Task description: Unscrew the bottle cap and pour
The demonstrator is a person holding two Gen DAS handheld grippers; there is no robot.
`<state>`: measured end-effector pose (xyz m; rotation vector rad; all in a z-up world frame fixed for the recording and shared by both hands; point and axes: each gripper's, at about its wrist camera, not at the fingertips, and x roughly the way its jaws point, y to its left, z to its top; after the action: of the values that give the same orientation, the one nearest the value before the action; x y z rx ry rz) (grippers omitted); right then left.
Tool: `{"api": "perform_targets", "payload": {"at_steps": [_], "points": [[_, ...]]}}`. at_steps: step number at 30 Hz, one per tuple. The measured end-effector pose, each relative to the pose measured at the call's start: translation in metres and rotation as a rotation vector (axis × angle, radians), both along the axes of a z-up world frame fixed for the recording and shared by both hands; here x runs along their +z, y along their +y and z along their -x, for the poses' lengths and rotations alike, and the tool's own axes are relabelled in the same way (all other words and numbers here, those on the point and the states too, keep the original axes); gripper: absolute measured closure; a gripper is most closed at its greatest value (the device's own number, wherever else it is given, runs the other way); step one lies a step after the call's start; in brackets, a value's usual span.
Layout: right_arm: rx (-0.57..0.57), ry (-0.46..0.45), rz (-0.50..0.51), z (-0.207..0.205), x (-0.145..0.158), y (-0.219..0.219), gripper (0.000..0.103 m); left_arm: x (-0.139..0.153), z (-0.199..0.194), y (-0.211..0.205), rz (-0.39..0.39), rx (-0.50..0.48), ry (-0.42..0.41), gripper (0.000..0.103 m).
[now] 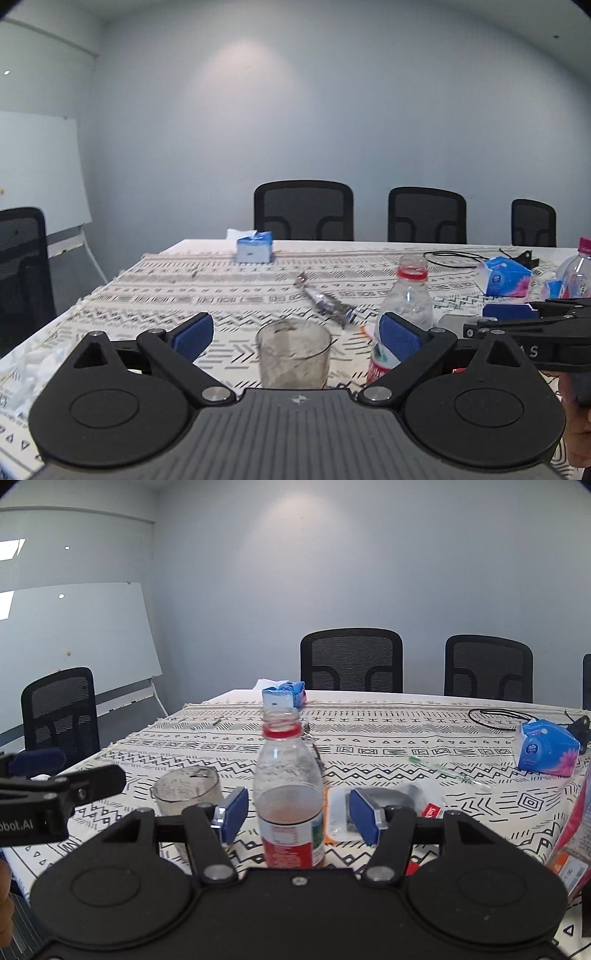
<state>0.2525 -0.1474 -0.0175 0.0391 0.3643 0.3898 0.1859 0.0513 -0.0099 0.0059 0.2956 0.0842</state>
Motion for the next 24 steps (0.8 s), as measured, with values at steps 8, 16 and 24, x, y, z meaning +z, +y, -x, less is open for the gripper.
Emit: {"api": "perform_targets", "payload": {"at_steps": [8,16,24], "points": [[-0.011,-0.012,-0.021,0.021,0.000,0.005,0.039,0.004,0.021,0.007,-0.007,0.023,0.003,0.005],[-0.030,-0.023,-0.022,0.021,0.001,0.004,0.038,0.000,0.017,0.002,-0.007,0.012,0.034,0.005],[-0.034,-0.024,-0.016,0.020,0.000,0.009,0.038,-0.002,0.014,0.004,0.005,0.017,0.051,0.005]]}}
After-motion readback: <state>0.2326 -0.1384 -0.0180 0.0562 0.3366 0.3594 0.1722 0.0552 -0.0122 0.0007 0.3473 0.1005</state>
